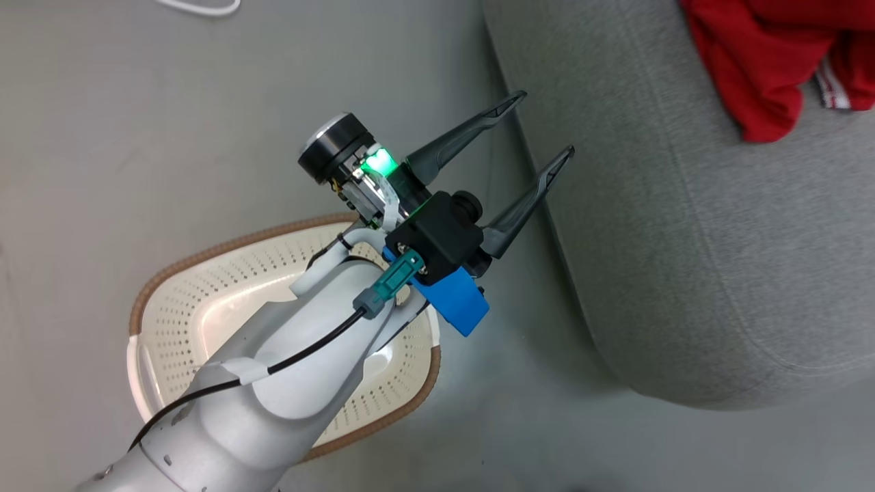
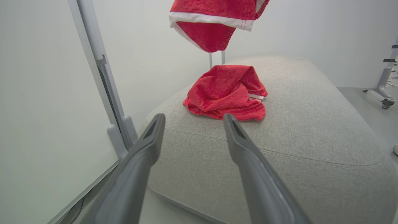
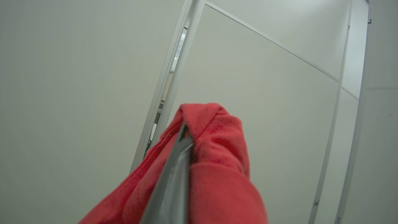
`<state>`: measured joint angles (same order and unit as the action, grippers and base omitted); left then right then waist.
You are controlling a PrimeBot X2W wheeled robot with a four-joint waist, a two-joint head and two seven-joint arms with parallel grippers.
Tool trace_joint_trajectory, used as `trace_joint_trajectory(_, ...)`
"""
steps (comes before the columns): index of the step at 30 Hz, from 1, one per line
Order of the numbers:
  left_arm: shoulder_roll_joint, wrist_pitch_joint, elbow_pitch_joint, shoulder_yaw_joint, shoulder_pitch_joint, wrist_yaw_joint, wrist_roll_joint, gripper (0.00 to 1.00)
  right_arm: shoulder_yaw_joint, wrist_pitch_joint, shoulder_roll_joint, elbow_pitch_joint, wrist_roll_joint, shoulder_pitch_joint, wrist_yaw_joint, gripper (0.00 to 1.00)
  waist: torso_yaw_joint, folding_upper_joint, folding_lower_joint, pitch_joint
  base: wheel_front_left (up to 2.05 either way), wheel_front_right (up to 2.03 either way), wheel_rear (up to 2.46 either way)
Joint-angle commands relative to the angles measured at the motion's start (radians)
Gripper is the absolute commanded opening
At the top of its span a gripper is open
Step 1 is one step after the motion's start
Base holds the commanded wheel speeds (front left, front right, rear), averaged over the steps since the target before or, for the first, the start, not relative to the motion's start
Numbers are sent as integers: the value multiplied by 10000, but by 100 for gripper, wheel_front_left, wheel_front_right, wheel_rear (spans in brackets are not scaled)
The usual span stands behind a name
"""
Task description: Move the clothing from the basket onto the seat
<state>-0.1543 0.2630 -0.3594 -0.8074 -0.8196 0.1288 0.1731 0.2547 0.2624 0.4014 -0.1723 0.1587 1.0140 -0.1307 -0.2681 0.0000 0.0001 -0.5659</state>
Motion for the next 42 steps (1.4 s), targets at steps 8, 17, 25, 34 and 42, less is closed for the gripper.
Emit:
trace_joint_trajectory(8, -111, 22, 60, 70, -675, -61, -165, 100, 510, 36, 847, -2788, -220, 179, -1, 0, 753, 0, -1, -1820, 0, 0, 0)
trace_joint_trajectory(17, -194, 26, 53, 23, -961, -54, -232, 100, 356, 38, 80, -5044, -123, -158, -1, 0, 859, 0, -1, -2320, 0, 0, 0)
trace_joint_trajectory(25, -306, 25, 8, 131, -657, -147, -102, 100, 252, 36, -327, -5260, -107, -709, -1, 100, 661, 0, -1, -1603, 0, 0, 0)
trace_joint_trajectory(34, -288, 25, 217, 673, 534, -466, 306, 100, -153, 38, -693, -4039, -383, -3297, -1, 100, 404, 0, -1, 395, 0, 0, 0)
trace_joint_trajectory(42, -443, 26, 674, 2007, 2360, -1116, 670, 100, -662, 38, -1384, -1351, -405, -5877, -1, 100, 1004, 0, -1, 2274, 0, 0, 0)
